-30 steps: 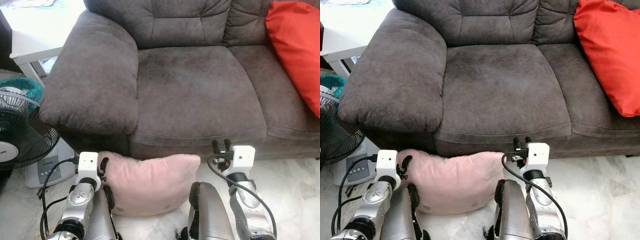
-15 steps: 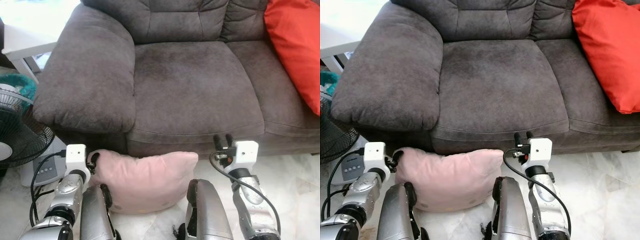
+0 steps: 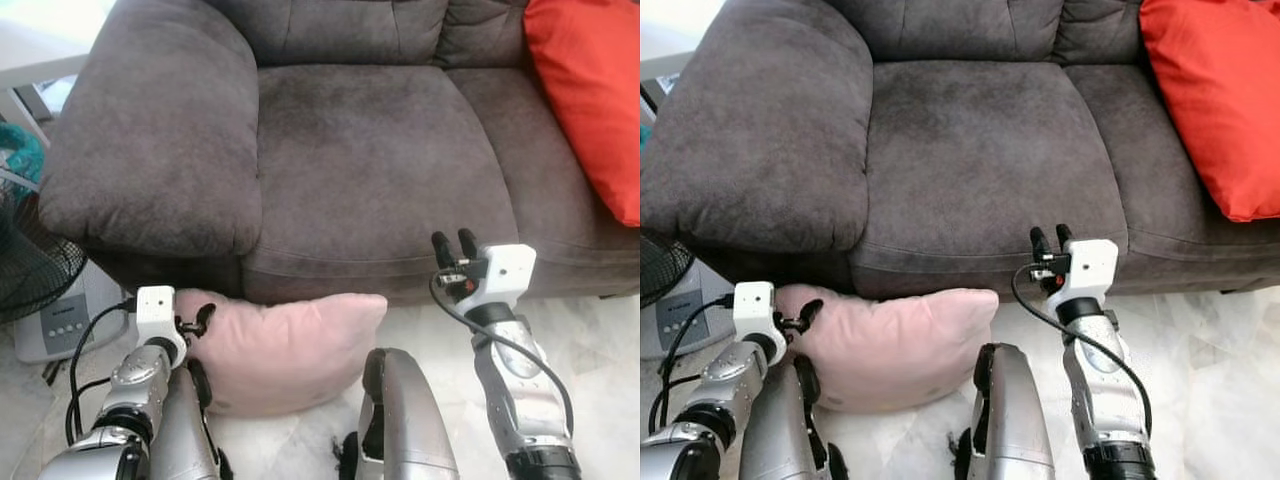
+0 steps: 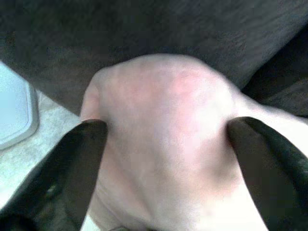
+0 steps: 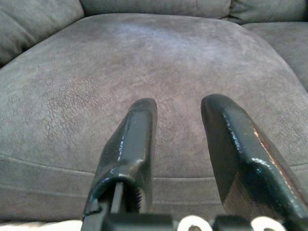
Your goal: Move the pillow to the sofa from floor
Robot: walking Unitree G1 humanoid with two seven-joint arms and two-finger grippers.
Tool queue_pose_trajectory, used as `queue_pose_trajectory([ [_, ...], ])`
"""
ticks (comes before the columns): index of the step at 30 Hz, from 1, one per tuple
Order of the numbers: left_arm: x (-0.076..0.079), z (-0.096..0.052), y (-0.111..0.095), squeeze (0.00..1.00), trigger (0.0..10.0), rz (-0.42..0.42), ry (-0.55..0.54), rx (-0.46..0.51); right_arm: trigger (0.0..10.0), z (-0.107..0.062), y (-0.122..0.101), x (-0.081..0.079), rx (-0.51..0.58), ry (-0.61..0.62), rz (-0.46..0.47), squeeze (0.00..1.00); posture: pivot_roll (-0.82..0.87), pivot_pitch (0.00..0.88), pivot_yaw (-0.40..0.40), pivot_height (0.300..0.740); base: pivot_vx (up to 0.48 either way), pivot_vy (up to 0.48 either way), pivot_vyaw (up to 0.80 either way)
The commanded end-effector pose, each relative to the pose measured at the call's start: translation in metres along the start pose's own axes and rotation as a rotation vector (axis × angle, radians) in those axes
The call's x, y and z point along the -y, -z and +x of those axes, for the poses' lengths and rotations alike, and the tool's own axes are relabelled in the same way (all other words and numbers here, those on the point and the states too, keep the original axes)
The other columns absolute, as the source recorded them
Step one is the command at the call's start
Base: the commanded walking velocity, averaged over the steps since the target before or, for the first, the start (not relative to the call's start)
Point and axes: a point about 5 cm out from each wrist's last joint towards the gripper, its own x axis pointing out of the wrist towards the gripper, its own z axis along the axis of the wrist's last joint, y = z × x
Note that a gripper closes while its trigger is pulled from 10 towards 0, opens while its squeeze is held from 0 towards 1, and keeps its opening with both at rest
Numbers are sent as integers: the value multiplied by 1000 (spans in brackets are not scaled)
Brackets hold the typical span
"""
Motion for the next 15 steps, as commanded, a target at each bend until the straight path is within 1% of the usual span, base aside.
queue_pose_trajectory([
  [1,-8,-6,12,1000,10000,2,-33,-31,10000,-6,-1,5,-11,4,0,0,47,261,-170,474,0,0,0],
  [5,-13,-9,13,1000,10000,-8,-43,-15,10000,-9,-1,1,-28,-18,0,0,44,304,-196,474,0,0,0],
  [9,-15,-10,13,1000,10000,-13,-46,-6,10000,-10,-3,1,-30,-20,1,0,36,317,-201,474,0,0,0],
  [10,-17,-11,11,0,10000,-34,-42,14,10000,-12,-5,3,-31,-17,0,0,29,321,-204,474,0,0,0],
  [13,-18,-10,5,0,10000,-68,-29,60,10000,-18,-7,7,-39,-14,-11,0,21,331,-211,474,0,0,0],
  [15,-18,-10,3,0,10000,-70,-27,71,10000,-20,-7,8,-42,-12,-14,0,19,333,-213,474,0,0,0],
])
